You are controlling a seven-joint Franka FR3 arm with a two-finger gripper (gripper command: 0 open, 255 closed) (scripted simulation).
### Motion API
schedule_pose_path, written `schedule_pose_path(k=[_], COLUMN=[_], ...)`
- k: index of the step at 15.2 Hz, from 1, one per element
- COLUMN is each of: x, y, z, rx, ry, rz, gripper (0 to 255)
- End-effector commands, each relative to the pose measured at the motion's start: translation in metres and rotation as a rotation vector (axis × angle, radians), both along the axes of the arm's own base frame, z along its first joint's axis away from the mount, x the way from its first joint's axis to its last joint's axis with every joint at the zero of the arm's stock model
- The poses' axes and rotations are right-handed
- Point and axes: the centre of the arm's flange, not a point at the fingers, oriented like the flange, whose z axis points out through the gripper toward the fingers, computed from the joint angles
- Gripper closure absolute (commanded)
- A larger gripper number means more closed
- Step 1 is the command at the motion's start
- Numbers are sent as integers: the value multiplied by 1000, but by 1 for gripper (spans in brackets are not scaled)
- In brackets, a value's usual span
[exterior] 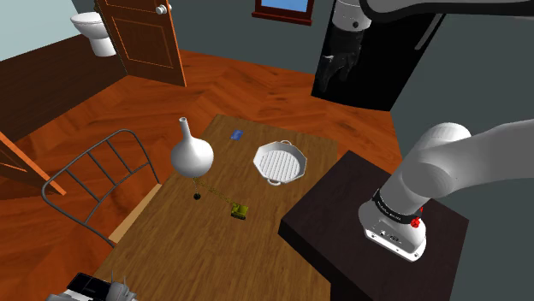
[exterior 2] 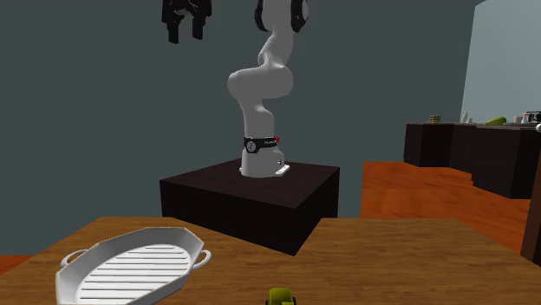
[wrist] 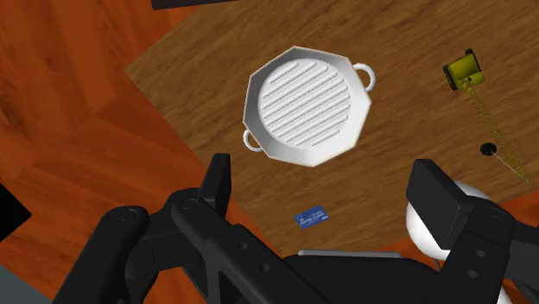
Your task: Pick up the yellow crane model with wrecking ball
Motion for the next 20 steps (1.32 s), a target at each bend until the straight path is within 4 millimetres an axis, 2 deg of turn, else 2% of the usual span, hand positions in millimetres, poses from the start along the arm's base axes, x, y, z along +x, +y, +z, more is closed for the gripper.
schedule_pose_path(k=[1, 10, 20], x=[0, 44, 85], y=[0, 54, 122], z=[0, -92, -191], rx=[0, 22, 46], ry=[0, -21, -44], rz=[0, 136, 287], gripper=[0, 0, 0])
